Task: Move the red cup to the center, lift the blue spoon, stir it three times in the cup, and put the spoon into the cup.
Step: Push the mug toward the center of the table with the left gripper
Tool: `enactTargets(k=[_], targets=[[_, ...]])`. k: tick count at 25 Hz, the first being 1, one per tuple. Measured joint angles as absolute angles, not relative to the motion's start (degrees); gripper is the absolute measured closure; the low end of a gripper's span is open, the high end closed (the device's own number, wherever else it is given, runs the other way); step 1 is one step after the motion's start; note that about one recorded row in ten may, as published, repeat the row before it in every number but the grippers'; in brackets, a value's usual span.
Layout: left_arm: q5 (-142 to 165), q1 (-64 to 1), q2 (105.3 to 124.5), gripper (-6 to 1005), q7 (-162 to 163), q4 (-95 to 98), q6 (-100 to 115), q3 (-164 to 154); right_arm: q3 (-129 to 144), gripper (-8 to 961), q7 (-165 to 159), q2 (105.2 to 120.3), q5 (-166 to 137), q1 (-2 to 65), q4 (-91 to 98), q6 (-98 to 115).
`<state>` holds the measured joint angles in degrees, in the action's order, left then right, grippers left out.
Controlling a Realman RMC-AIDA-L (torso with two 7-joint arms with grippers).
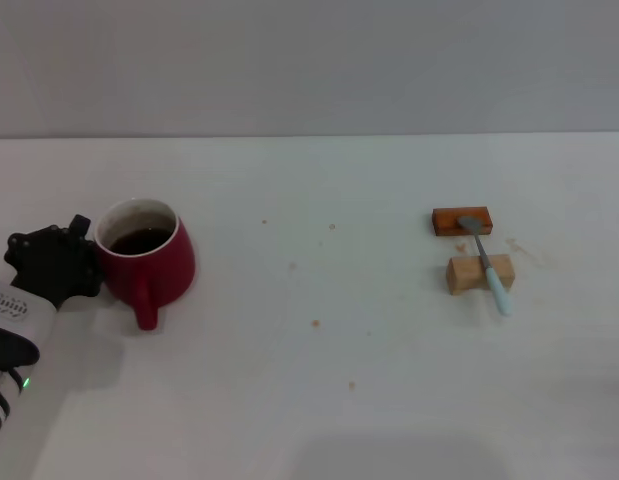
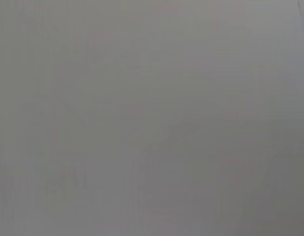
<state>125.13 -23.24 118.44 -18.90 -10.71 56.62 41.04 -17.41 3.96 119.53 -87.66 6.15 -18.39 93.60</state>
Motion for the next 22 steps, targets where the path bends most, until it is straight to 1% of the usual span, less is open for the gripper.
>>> enactTargets(k=[22], targets=[[125.2, -25.3, 118.71, 956, -18.9, -11.2, 56.6, 34.3, -17.4, 199, 4.0, 119.53, -87.8, 6.2, -18.5, 93.5]])
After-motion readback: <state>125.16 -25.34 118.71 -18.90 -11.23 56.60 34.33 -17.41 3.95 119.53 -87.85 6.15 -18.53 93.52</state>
